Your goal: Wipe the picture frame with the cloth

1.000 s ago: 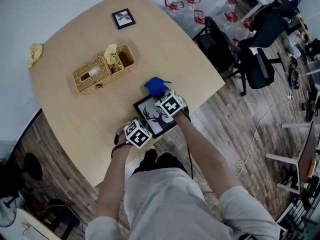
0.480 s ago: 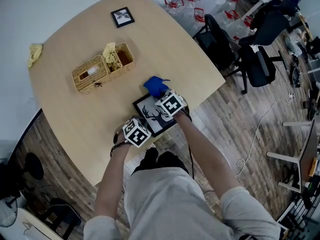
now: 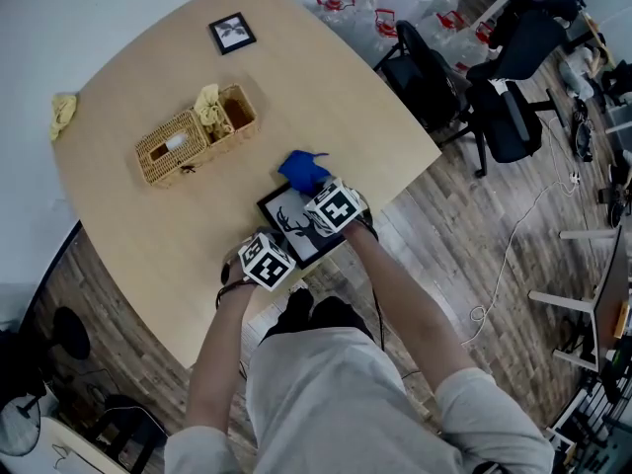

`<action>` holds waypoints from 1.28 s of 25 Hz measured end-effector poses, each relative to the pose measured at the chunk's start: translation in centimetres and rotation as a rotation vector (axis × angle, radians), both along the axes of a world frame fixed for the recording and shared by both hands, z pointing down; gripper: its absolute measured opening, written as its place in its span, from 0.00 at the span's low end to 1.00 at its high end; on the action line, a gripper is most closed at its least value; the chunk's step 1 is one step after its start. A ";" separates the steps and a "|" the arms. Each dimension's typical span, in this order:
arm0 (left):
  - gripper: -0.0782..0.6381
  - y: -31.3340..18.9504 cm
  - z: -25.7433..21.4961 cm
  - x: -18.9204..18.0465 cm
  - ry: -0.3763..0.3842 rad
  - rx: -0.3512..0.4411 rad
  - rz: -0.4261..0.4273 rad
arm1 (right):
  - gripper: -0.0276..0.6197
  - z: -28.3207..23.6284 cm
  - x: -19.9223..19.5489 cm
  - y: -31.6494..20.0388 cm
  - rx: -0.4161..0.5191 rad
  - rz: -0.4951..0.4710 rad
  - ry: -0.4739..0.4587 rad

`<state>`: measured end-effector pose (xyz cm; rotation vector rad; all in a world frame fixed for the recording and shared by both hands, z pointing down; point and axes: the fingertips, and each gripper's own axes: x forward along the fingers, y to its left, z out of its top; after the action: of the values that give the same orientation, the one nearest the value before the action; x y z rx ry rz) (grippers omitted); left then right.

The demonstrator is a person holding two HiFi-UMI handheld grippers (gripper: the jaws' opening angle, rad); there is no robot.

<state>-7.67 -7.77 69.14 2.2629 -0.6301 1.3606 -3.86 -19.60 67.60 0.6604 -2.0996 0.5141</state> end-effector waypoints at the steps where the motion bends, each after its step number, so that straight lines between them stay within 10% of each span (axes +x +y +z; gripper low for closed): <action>1: 0.18 0.0 -0.1 0.0 0.002 0.000 -0.001 | 0.11 -0.1 0.1 0.1 0.000 -0.003 0.000; 32: 0.18 0.0 -0.2 0.1 0.000 0.009 -0.031 | 0.11 -0.1 3.0 4.6 0.003 -0.021 0.007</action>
<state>-7.58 -7.80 68.93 2.2503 -0.6700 1.3458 -0.91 -15.01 67.46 0.6401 -2.0987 0.4965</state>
